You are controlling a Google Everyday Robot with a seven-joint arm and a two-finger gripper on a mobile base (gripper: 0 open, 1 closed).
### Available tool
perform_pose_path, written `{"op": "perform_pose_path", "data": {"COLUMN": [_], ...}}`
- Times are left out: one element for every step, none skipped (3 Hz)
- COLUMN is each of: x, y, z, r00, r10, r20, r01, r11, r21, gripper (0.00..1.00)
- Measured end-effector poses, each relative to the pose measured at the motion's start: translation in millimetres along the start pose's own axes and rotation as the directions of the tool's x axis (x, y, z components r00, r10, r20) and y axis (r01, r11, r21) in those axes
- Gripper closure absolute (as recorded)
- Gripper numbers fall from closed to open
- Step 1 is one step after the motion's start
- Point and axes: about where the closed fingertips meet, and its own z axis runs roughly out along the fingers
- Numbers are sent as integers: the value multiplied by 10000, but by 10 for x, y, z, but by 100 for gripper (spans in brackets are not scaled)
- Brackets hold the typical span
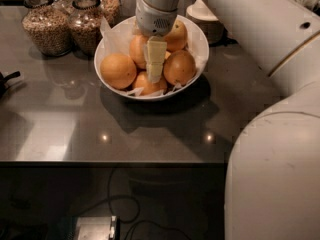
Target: Pick orange from white bowl
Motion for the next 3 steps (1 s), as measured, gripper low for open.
{"op": "perform_pose_path", "data": {"x": [0,15,74], "y": [0,80,274], "z": [0,-26,-160], "r00": [10000,9999,9991], "r10": [1,109,382], "r20": [0,10,-192], "r01": [-1,-109,-365], "r11": [10000,9996,9958], "r21": [2,268,836], "gripper": [19,42,66]}}
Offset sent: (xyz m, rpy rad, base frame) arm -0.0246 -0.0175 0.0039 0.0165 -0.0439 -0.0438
